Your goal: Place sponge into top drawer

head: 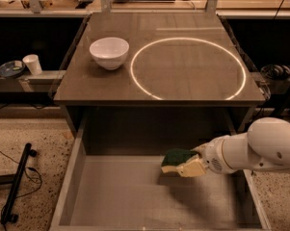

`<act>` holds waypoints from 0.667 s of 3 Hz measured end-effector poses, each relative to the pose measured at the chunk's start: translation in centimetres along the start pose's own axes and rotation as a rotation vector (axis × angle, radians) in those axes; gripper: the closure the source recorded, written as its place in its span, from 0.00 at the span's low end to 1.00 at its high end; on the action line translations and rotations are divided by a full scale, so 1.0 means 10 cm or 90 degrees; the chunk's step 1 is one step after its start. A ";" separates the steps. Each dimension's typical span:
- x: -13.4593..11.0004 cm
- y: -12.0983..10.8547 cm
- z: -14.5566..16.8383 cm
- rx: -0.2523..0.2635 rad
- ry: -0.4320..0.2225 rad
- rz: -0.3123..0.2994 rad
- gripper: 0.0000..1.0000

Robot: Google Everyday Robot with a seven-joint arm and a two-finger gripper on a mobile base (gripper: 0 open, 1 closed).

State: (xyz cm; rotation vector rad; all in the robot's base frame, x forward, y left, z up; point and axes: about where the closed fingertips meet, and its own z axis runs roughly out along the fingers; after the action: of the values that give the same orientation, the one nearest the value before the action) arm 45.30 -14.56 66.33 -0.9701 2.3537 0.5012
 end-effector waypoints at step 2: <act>0.00 0.00 0.00 0.000 0.000 0.000 0.64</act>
Offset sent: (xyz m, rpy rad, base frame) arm 0.0000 0.0000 0.0000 0.0000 0.0000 0.0000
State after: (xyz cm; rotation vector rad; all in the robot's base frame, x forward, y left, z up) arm 45.30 -14.55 66.33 -0.9702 2.3536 0.5012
